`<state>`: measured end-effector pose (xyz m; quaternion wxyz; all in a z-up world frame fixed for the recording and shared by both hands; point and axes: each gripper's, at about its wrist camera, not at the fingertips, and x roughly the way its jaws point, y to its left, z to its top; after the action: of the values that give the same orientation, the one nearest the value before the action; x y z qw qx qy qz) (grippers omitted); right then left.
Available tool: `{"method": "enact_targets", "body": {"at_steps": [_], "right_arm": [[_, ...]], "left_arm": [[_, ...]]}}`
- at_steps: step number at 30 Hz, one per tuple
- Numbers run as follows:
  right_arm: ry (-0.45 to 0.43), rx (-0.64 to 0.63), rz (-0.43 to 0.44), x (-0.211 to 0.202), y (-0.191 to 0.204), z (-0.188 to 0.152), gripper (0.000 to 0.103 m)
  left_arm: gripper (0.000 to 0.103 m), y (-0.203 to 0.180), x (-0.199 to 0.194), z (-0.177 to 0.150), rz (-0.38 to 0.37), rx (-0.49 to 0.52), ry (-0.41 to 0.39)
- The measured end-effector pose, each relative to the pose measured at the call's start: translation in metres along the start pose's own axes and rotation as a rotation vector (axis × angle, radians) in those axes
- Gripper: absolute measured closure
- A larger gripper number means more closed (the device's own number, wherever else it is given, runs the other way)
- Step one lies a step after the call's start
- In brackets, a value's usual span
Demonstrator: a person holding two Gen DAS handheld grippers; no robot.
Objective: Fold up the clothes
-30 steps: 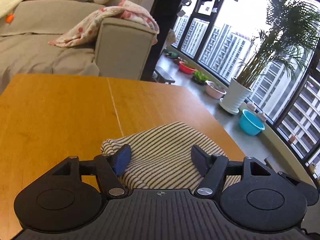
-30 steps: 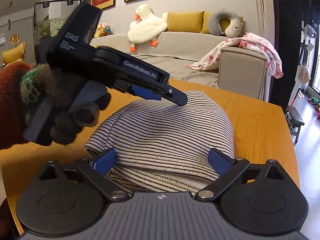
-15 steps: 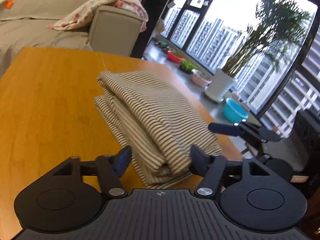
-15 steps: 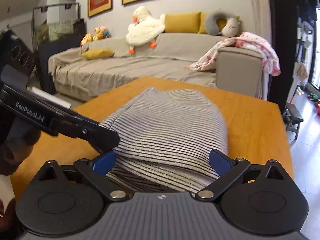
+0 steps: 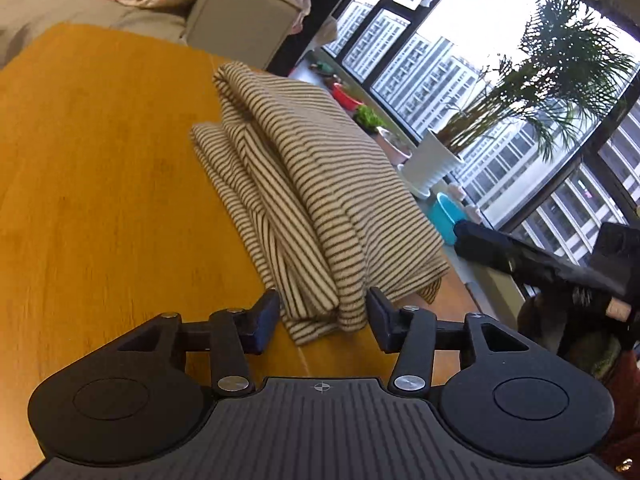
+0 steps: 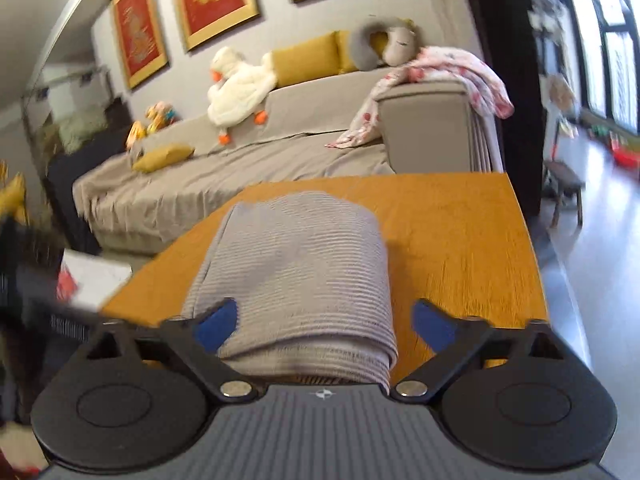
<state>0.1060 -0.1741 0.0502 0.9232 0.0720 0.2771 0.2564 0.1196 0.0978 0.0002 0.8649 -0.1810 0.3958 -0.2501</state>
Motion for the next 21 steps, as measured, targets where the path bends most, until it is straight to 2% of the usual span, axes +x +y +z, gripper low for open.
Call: {"method": "enact_targets", "body": {"at_steps": [1, 3, 5, 9, 11, 13, 15, 17, 18, 19, 20, 21], "right_arm": [[0.003, 0.034, 0.01, 0.005, -0.004, 0.003, 0.041], [0.015, 0.073, 0.019, 0.016, -0.008, 0.005, 0.044], [0.042, 0.055, 0.0, 0.03, -0.006, 0.002, 0.043], [0.053, -0.102, -0.057, 0.029, 0.016, -0.014, 0.041], [0.056, -0.128, -0.061, 0.027, 0.021, -0.018, 0.04], [0.053, -0.144, -0.072, 0.026, 0.025, -0.02, 0.04], [0.051, -0.152, -0.082, 0.026, 0.028, -0.021, 0.039], [0.054, -0.164, -0.083, 0.026, 0.03, -0.021, 0.039], [0.058, -0.165, -0.076, 0.025, 0.03, -0.02, 0.039], [0.065, -0.156, -0.06, 0.023, 0.027, -0.018, 0.038], [0.076, -0.132, -0.036, 0.021, 0.021, -0.013, 0.038], [0.087, -0.106, -0.01, 0.019, 0.014, -0.008, 0.037]], "left_arm": [[0.049, -0.001, 0.002, 0.0, 0.008, 0.012, 0.008], [0.052, -0.005, 0.003, 0.001, 0.038, 0.046, 0.011], [0.051, -0.004, -0.002, 0.003, 0.054, 0.047, 0.0], [0.038, 0.005, -0.027, 0.016, 0.034, -0.025, -0.085], [0.03, 0.006, -0.041, 0.026, 0.007, -0.063, -0.147], [0.017, 0.0, -0.046, 0.039, -0.022, -0.067, -0.197], [0.012, -0.008, -0.039, 0.05, -0.015, -0.038, -0.212], [0.015, -0.012, -0.017, 0.052, 0.03, -0.009, -0.168], [0.022, -0.011, -0.006, 0.05, 0.053, -0.001, -0.136], [0.033, -0.008, 0.004, 0.046, 0.072, 0.003, -0.101], [0.033, -0.005, 0.01, 0.04, 0.077, -0.001, -0.082], [0.03, 0.0, 0.015, 0.034, 0.075, -0.008, -0.072]]}}
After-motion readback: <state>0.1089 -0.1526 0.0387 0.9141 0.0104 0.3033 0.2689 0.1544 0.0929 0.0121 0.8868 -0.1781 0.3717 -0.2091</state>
